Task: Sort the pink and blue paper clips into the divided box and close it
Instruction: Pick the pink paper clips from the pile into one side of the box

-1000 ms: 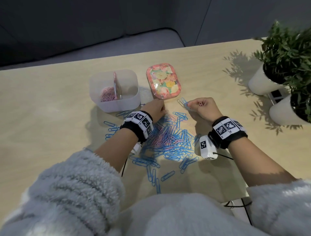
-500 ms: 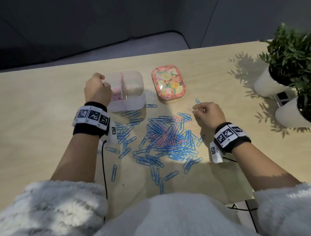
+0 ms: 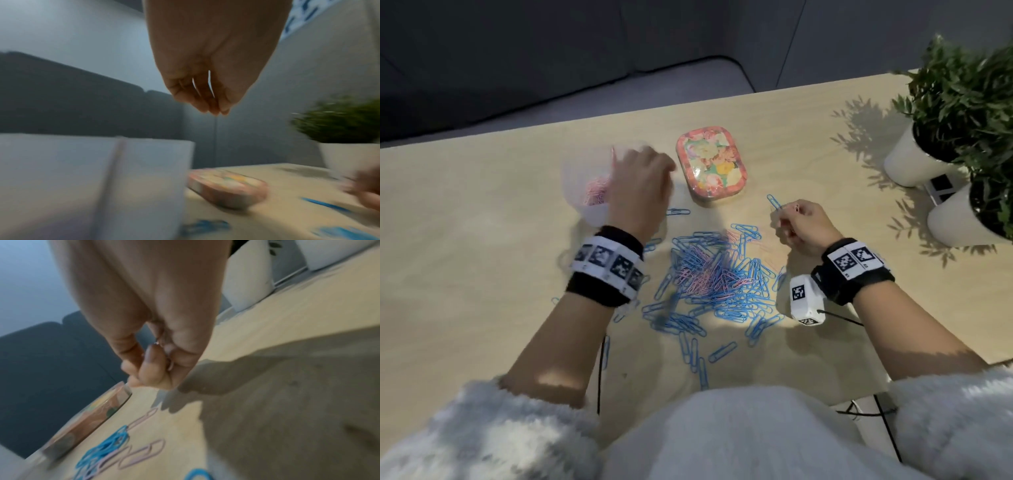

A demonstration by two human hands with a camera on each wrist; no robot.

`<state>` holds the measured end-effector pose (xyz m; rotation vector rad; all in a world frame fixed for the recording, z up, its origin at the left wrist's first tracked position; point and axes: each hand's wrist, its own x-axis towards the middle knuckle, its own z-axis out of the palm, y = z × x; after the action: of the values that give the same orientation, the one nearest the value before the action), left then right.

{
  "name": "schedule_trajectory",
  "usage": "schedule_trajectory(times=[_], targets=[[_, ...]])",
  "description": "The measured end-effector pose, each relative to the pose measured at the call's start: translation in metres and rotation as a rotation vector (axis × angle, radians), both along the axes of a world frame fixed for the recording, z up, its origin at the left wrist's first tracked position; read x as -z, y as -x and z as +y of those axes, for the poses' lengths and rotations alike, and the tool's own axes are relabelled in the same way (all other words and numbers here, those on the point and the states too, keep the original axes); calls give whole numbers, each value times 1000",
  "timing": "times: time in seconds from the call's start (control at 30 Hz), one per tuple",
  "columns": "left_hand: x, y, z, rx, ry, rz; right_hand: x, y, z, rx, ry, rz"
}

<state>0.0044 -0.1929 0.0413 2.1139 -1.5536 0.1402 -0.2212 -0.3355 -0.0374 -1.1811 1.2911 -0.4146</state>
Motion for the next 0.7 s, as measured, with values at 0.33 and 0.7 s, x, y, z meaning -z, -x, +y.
schedule_trajectory(times=[0.33, 0.7], targets=[[61, 74, -49, 312, -638, 201, 2, 5, 7, -133, 100, 93], [73, 59, -27, 320, -514, 184, -2, -2, 6, -509, 332, 541]])
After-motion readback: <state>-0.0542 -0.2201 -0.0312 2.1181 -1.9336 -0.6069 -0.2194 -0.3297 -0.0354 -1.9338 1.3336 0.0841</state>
